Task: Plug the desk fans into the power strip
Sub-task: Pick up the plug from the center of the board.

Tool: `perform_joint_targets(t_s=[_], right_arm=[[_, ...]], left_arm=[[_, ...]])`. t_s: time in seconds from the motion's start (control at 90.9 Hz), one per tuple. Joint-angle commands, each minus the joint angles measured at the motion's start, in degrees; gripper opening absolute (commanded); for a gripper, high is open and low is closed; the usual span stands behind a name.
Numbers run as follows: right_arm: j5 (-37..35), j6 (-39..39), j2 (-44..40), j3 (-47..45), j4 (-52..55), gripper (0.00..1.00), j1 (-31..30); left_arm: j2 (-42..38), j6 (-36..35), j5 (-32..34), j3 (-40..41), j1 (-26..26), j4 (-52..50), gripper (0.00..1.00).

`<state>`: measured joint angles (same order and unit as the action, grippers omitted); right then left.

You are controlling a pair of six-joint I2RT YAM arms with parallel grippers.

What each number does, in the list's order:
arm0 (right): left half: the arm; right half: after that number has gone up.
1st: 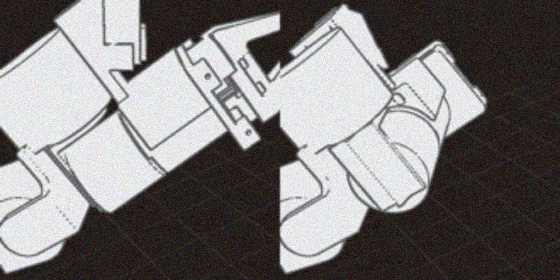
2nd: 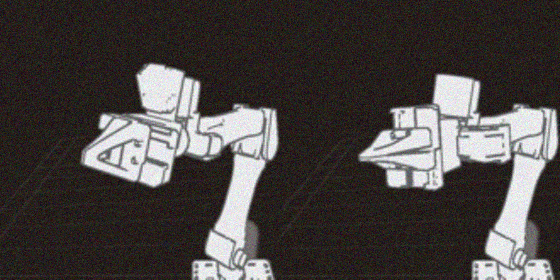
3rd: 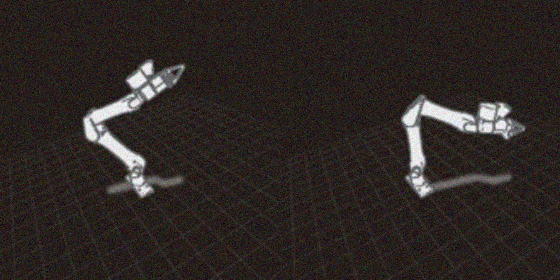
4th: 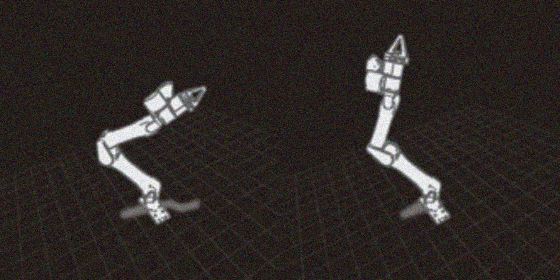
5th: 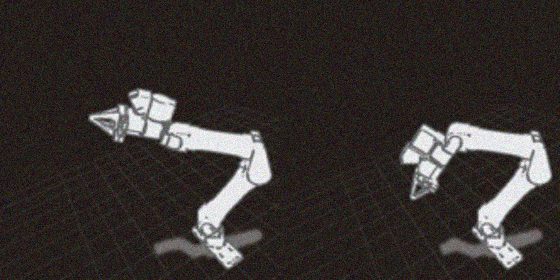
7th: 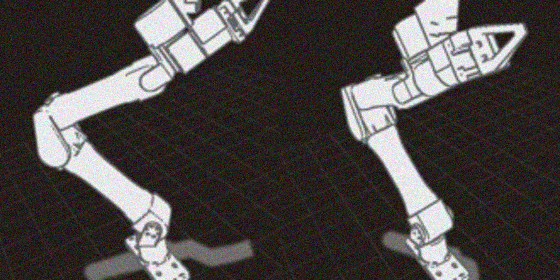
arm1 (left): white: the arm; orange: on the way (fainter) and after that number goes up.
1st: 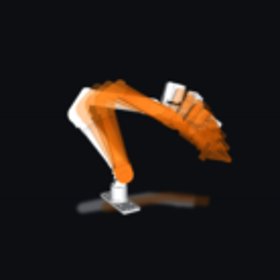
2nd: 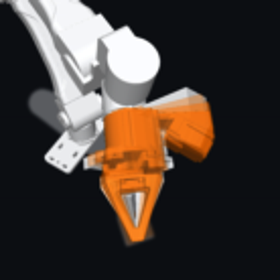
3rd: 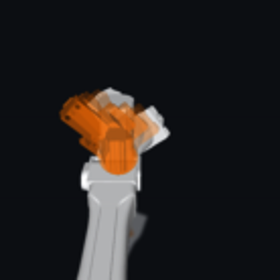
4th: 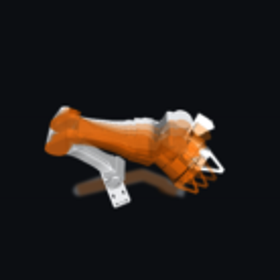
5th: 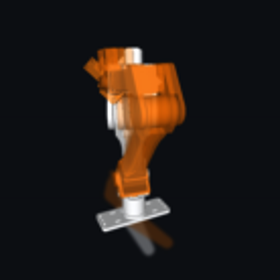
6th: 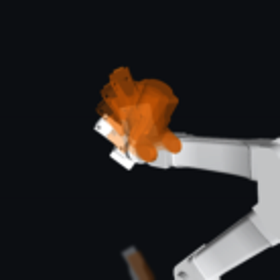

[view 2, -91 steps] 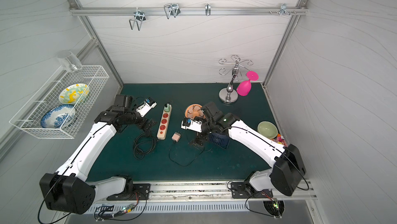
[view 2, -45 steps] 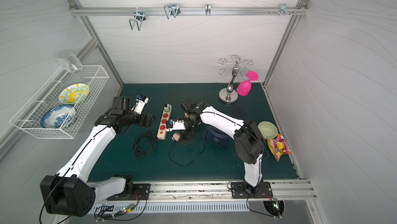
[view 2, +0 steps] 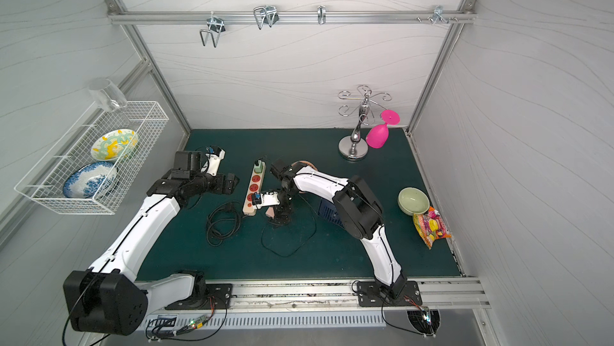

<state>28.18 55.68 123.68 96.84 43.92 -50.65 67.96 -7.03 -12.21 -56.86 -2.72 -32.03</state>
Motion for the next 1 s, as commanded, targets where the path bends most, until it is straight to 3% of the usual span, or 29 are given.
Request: perform_joint_targets(t_s=[0.0, 0.385, 0.792, 0.99], right_arm=[[2.4, -0.7, 1.8, 1.6, -2.1, 0.99, 0.1], [2.7, 1.0, 3.5, -0.9, -4.0, 0.98, 1.3], [-1.0, 0.3, -3.2, -8.4, -6.7, 0.96, 0.6], [-1.9, -1.6, -5.8, -12.6, -8.7, 0.9, 0.5]], left_arm=[[-0.4, 1.1, -2.0, -0.8, 0.3, 1.9, 1.0], [-0.3, 0.8, -1.5, -0.9, 0.3, 1.9, 1.0], [-0.4, 0.5, -2.4, -1.9, 0.3, 1.1, 1.0], [-0.3, 0.0, -3.0, -1.7, 0.3, 1.9, 1.0]])
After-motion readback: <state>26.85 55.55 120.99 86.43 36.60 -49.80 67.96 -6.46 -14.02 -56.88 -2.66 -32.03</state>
